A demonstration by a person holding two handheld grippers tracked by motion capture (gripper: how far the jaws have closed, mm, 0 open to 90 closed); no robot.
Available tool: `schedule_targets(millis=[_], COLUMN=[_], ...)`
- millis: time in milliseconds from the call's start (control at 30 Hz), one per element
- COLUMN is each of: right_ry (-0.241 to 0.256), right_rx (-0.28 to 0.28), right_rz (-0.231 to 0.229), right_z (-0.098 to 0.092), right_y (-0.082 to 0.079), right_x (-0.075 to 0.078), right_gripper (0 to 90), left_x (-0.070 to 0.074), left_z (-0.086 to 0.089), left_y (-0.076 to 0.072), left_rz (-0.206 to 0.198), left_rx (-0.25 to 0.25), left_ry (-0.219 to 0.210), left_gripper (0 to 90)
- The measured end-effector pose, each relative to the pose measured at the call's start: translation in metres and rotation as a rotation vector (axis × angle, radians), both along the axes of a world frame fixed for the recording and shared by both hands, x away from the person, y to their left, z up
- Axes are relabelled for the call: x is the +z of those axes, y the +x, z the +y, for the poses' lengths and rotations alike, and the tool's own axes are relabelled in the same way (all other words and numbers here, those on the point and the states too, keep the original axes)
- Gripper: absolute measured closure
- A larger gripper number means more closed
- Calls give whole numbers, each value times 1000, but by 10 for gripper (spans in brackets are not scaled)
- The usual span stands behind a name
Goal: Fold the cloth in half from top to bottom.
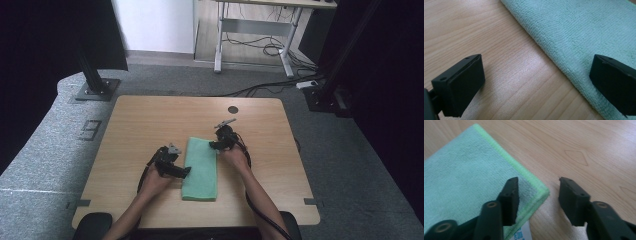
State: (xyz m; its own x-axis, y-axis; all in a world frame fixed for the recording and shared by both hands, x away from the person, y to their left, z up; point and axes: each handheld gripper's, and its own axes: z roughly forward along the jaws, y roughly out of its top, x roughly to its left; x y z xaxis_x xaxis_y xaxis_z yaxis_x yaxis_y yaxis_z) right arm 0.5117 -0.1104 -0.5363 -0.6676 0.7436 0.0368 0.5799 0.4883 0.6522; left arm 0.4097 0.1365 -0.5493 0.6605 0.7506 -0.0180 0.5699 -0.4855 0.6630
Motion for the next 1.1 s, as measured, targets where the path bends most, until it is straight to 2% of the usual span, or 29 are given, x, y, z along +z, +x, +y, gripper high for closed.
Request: schedule_targets(millis=[133,233,300,433,667,767,1100], right_ry=[14,31,27,-18,7,17,46], right_rx=[33,46,47,69,93,121,191], right_rz=[27,44,43,14,-23,-49,-90], right_z=[3,3,3,5,2,2,4], right_y=[-3,-2,-3,-6,-16,-21,-48], right_x=[2,2,2,7,26,36,66], right_gripper=[764,820,831,833,832,832,829], left_x=[0,0,0,0,0,0,0], left_z=[0,0,0,-1,-1,-1,-1], left_y=[0,0,-1,-1,-2,-2,-2], left_rz=[0,0,0,-1,-2,-2,-2], left_rx=[1,5,7,12,20,21,26], left_ry=[0,0,0,2,0,-1,2], left_gripper=[0,0,0,0,0,0,0])
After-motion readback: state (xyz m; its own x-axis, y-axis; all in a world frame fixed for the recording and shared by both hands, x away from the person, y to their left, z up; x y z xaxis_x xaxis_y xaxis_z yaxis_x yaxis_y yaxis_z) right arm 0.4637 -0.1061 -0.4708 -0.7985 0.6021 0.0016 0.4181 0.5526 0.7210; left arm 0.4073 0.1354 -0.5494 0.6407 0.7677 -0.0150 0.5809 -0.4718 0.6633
